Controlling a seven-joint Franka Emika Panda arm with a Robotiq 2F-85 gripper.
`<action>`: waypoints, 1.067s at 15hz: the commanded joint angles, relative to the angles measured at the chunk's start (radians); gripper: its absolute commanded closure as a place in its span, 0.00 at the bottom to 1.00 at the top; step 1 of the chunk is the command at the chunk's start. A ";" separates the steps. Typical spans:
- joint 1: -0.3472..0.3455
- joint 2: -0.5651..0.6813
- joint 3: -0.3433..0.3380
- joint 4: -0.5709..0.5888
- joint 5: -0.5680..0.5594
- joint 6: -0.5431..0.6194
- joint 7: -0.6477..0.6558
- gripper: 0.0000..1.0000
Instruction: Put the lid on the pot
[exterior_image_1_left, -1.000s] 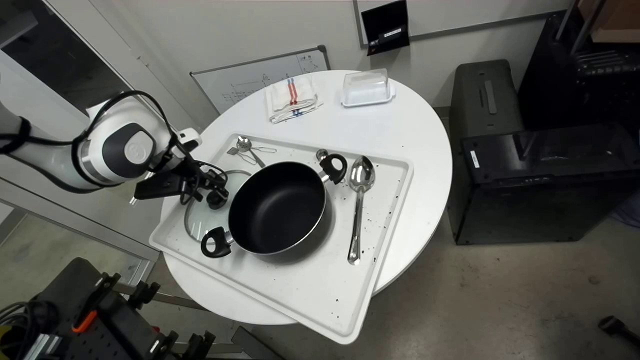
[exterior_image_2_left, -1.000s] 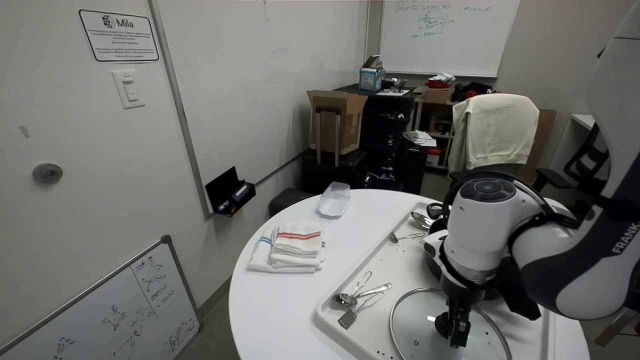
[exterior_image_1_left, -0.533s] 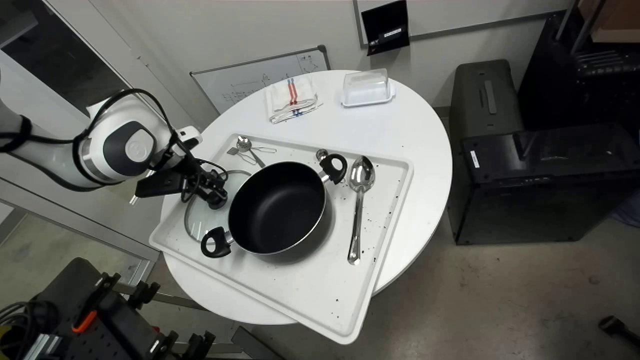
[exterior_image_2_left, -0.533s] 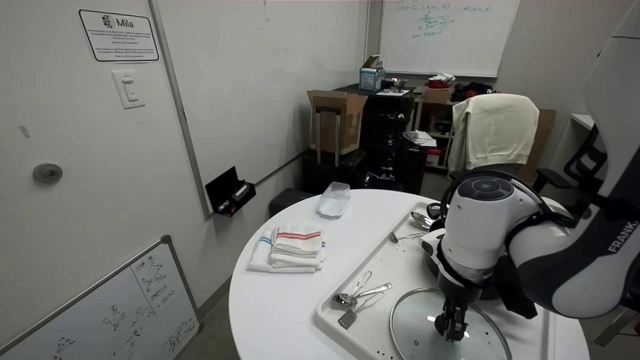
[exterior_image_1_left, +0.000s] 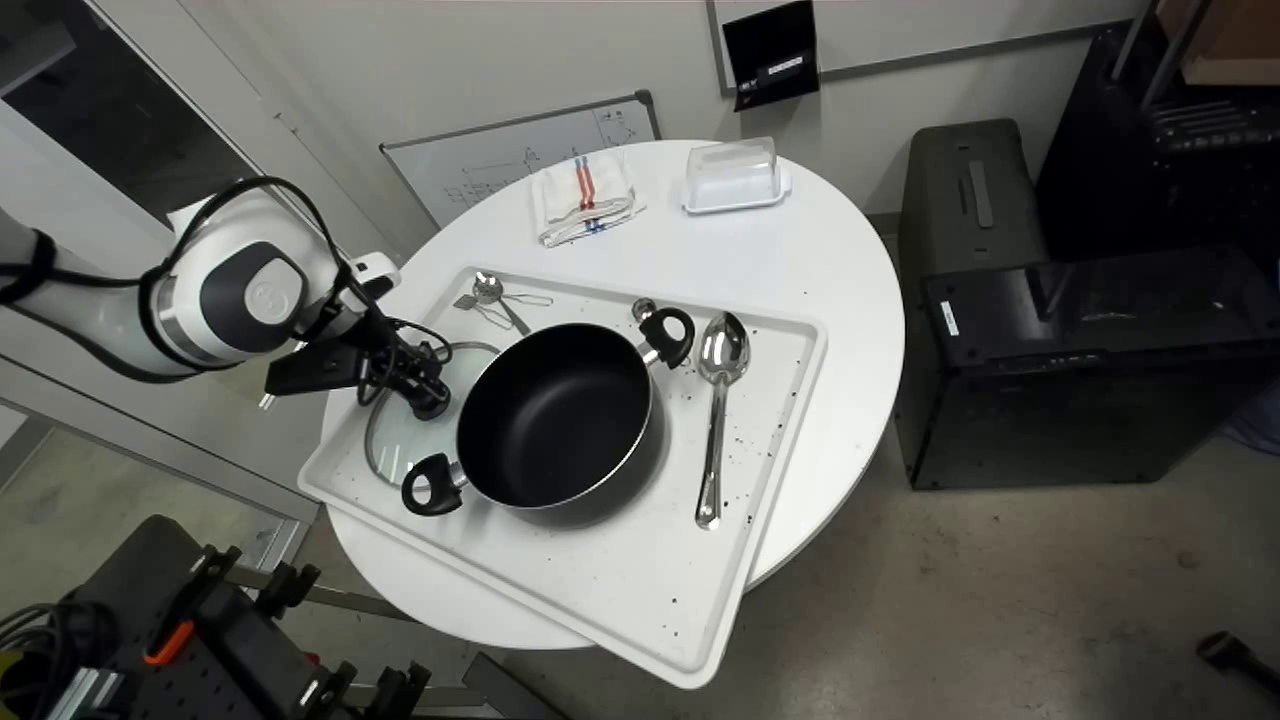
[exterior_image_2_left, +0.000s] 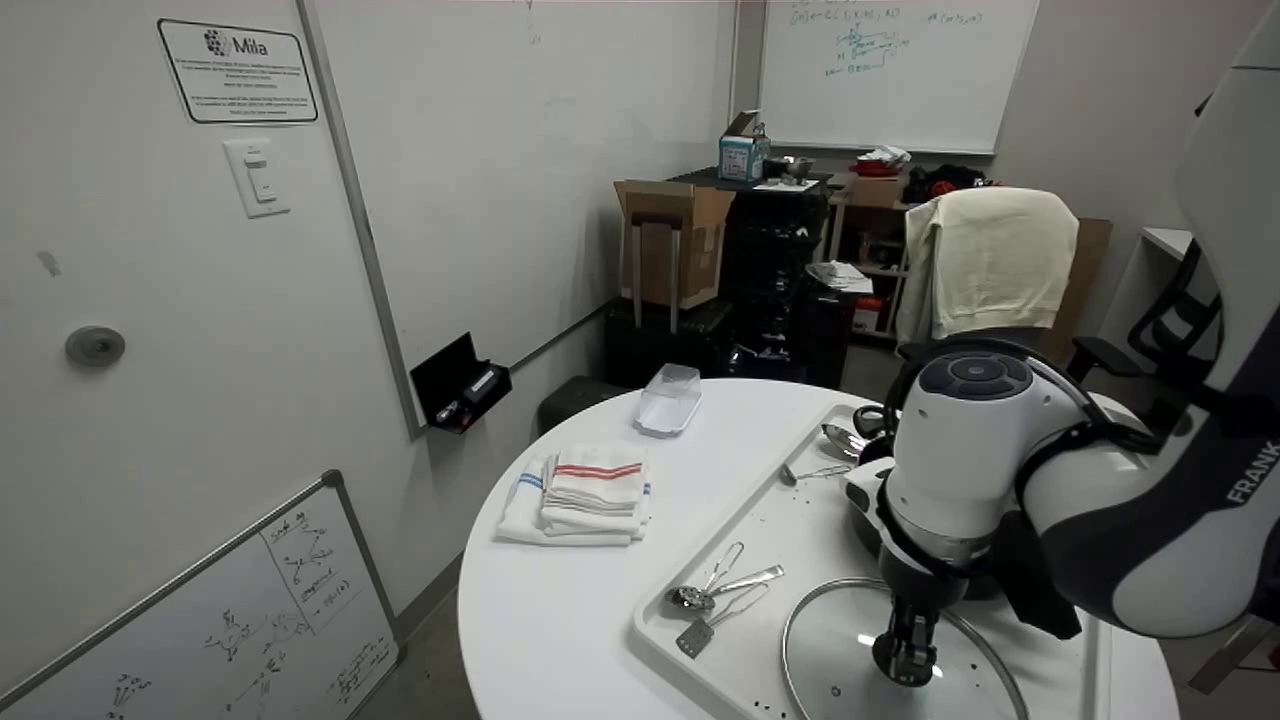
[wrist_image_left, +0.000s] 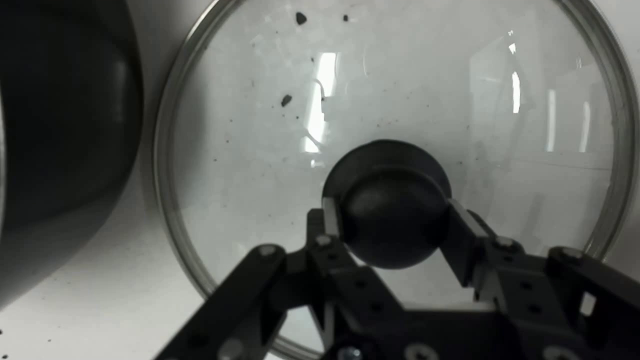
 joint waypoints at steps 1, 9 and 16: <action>0.007 -0.099 0.011 -0.086 0.013 -0.043 -0.001 0.75; 0.003 -0.382 0.044 -0.293 -0.024 -0.139 -0.013 0.75; -0.057 -0.635 0.089 -0.370 -0.031 -0.303 -0.012 0.75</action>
